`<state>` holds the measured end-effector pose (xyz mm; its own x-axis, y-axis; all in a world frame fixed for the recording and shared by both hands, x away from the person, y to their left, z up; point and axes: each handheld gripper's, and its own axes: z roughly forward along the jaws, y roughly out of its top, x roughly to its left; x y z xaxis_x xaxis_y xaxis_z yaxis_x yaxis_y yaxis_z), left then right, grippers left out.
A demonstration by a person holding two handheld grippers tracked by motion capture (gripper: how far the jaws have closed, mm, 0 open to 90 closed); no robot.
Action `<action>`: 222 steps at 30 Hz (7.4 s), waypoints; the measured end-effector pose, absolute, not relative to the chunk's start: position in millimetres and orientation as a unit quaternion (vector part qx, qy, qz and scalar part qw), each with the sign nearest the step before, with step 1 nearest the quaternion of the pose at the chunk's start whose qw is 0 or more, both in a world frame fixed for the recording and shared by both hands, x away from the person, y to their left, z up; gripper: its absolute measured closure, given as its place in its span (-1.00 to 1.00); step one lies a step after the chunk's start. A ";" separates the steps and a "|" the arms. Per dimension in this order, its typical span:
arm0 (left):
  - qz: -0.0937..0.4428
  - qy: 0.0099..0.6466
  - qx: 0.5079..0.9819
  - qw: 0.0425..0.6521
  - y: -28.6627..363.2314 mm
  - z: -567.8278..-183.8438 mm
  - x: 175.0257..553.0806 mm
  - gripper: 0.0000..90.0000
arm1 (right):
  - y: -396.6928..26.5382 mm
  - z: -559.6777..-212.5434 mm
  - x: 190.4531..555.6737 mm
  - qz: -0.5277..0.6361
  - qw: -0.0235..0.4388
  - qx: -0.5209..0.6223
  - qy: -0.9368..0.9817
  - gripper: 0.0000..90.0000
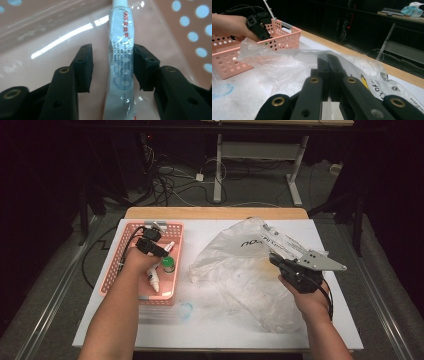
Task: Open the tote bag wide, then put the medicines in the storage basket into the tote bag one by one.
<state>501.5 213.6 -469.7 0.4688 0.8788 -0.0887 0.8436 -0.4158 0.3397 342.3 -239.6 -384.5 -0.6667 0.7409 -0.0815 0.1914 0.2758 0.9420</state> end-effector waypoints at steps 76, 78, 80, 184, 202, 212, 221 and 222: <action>0.149 0.492 0.774 0.369 226.3 -403.3 410.8 0.54 | -236.6 -386.6 340.1 0.524 0.259 0.306 0.752 1.00; 0.150 0.487 0.773 0.379 225.1 -402.7 405.1 0.54 | -236.4 -386.5 339.9 0.525 0.258 0.305 0.752 1.00; 0.153 0.480 0.771 0.389 223.4 -401.5 399.0 0.54 | -236.4 -386.2 339.8 0.524 0.259 0.304 0.752 1.00; 0.106 0.324 0.838 0.426 2.9 -451.5 368.1 0.53 | -230.7 -385.7 341.1 0.536 0.259 0.303 0.745 1.00; 0.097 0.336 0.835 0.425 -28.0 -481.6 388.9 0.53 | -233.4 -386.5 341.7 0.535 0.258 0.305 0.744 1.00; 0.089 0.327 0.835 0.434 -29.1 -479.6 385.0 0.35 | -234.5 -387.7 342.3 0.534 0.256 0.309 0.744 1.00; 0.079 0.311 0.835 0.447 -18.2 -467.1 363.0 0.19 | -235.2 -387.8 342.2 0.535 0.255 0.308 0.744 1.00; 0.077 0.312 0.834 0.448 -17.1 -466.6 361.1 0.16 | -235.4 -387.8 342.3 0.535 0.255 0.308 0.744 1.00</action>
